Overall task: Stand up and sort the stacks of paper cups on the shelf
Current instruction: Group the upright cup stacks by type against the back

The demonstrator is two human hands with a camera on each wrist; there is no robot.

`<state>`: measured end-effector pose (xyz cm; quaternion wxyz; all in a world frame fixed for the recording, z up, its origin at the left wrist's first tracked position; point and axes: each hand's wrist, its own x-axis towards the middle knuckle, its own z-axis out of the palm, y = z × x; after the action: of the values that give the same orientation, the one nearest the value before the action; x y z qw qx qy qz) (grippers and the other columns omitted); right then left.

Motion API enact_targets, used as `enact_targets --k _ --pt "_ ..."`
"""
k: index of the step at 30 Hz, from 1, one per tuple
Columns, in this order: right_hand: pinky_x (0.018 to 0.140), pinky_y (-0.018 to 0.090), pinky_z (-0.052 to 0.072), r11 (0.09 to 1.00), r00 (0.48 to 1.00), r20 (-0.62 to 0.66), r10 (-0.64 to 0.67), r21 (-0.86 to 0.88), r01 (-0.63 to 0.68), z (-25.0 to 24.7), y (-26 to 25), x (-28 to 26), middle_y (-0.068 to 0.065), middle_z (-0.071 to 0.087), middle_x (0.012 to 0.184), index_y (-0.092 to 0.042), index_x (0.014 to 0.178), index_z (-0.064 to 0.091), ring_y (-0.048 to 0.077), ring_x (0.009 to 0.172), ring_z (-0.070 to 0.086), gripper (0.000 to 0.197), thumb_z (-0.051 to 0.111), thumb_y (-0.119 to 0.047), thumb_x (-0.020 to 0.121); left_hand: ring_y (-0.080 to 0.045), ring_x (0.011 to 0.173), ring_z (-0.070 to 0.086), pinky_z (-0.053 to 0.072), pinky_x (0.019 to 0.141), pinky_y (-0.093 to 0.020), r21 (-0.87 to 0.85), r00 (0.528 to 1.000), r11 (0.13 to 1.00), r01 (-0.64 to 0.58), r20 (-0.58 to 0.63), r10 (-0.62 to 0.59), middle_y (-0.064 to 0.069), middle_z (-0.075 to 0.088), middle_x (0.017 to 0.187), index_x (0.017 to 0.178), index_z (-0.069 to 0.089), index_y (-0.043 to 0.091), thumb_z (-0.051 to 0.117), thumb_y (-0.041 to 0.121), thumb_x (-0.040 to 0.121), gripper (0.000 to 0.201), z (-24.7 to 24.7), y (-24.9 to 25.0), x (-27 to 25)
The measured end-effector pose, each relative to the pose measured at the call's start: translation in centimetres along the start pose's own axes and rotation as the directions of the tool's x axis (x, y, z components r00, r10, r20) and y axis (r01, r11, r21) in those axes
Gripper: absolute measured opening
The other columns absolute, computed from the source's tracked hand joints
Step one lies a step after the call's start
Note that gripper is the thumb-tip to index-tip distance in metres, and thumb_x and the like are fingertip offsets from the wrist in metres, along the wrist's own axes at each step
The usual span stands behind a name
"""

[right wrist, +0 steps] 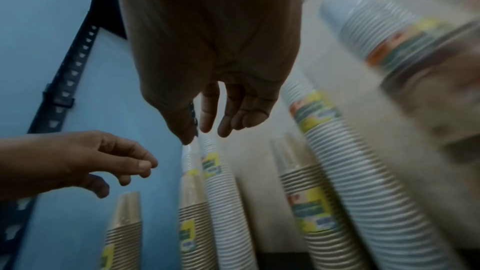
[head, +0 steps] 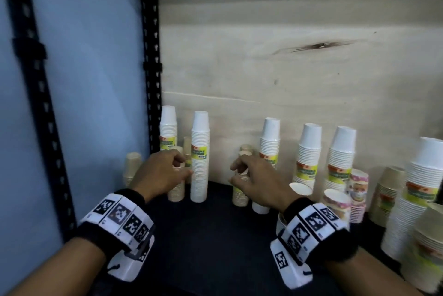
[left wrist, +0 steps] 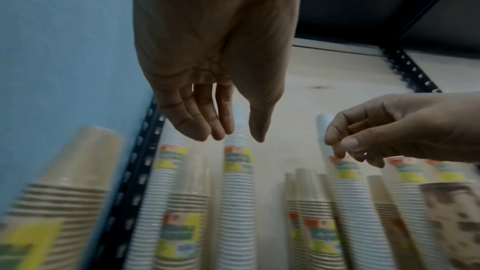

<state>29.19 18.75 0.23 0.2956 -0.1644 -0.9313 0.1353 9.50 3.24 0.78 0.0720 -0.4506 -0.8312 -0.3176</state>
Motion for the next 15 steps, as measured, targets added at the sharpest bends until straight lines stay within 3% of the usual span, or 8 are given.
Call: enact_targets --k 3,7,12,15 --pt "0.075 0.023 0.046 0.997 0.993 0.115 0.030 0.064 -0.037 2.6 -2.1 2.8 -0.008 0.060 0.101 -0.024 0.117 0.056 0.007 0.087 0.057 0.033 0.065 -0.039 0.089 -0.016 0.097 0.057 0.046 0.082 -0.030 0.125 0.995 0.992 0.031 -0.099 -0.019 0.001 0.061 0.106 0.109 0.065 0.024 0.071 0.049 0.079 0.039 -1.8 -3.1 0.7" --pt "0.086 0.034 0.050 0.997 0.978 0.208 0.029 0.068 -0.044 5.9 -4.2 6.4 0.000 0.064 0.113 -0.025 0.134 0.045 0.018 0.099 0.062 0.050 0.062 -0.042 0.090 -0.029 0.118 0.046 0.039 0.098 -0.038 0.187 0.981 0.978 0.097 -0.186 -0.062 -0.005 0.052 0.119 0.116 0.064 0.028 0.072 0.048 0.078 0.044 -2.9 -6.2 1.4" --pt "0.091 0.039 0.048 0.999 0.975 0.222 0.020 0.023 -0.026 9.8 -6.2 9.6 0.014 0.063 0.125 -0.020 0.152 0.018 0.032 0.112 0.060 0.074 0.060 -0.034 0.092 -0.026 0.125 0.047 0.035 0.104 -0.035 0.165 0.981 0.974 0.153 -0.148 -0.129 -0.005 0.049 0.135 0.127 0.058 0.030 0.074 0.042 0.076 0.055 -3.2 -8.7 2.0" --pt "0.095 0.041 0.046 0.998 0.976 0.210 0.051 0.010 -0.054 11.6 -6.4 10.9 0.017 0.058 0.131 -0.020 0.154 0.013 0.034 0.116 0.058 0.078 0.060 -0.033 0.093 -0.023 0.122 0.050 0.037 0.101 -0.031 0.136 0.983 0.979 0.154 -0.121 -0.138 -0.004 0.052 0.134 0.128 0.058 0.028 0.075 0.038 0.076 0.055 -3.1 -9.7 2.1"
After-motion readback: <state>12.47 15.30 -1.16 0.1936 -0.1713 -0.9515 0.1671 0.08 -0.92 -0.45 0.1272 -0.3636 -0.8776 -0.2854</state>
